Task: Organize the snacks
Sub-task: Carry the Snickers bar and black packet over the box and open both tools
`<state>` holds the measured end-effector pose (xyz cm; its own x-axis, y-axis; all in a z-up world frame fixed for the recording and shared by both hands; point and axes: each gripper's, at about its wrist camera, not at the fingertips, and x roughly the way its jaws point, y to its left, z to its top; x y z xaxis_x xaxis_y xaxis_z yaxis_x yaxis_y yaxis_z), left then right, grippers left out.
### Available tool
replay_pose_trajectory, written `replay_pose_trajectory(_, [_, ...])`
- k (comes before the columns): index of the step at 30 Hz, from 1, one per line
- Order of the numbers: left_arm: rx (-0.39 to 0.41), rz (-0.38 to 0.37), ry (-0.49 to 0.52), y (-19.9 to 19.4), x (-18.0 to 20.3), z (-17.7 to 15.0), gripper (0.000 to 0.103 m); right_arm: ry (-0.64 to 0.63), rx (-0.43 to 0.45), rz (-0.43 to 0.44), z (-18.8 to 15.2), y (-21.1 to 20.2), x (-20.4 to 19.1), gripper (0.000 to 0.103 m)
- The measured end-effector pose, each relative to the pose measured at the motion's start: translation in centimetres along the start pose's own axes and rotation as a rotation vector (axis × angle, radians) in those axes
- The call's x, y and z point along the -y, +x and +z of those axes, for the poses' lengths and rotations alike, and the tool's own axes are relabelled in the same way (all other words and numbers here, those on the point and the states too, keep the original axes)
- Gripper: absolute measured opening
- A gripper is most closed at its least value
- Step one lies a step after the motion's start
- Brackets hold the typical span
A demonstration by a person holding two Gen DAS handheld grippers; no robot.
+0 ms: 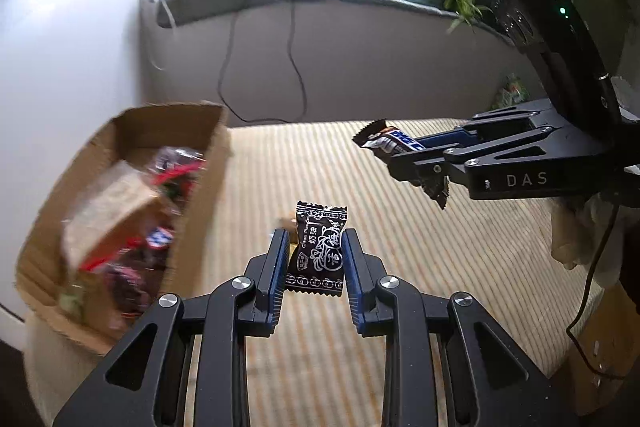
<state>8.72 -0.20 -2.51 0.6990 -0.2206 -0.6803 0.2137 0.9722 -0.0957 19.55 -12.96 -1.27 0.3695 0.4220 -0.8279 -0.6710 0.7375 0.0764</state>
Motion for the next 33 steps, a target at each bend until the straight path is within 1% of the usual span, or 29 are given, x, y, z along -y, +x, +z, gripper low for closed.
replay_pose_trajectory(5, [0.032, 0.036, -0.03, -1.2, -2.1, 0.5, 0.025, -0.024, 0.024, 0.014, 2.1, 0.1, -1.8, 0.03])
replay_pose_trajectory(10, [0.053, 0.067, -0.059, -2.1, -4.3, 0.8, 0.025, -0.044, 0.036, 0.031, 3.7, 1.3, -3.1, 0.03])
replay_pose_trajectory(23, [0.077, 0.134, -0.107, -3.1, -8.5, 0.8, 0.025, -0.096, 0.049, 0.071, 7.2, 4.3, -6.2, 0.03])
replay_pose_trajectory(33, [0.081, 0.172, -0.136, -3.4, -11.3, 0.7, 0.025, -0.125, 0.032, 0.08, 10.0, 7.1, -7.8, 0.03])
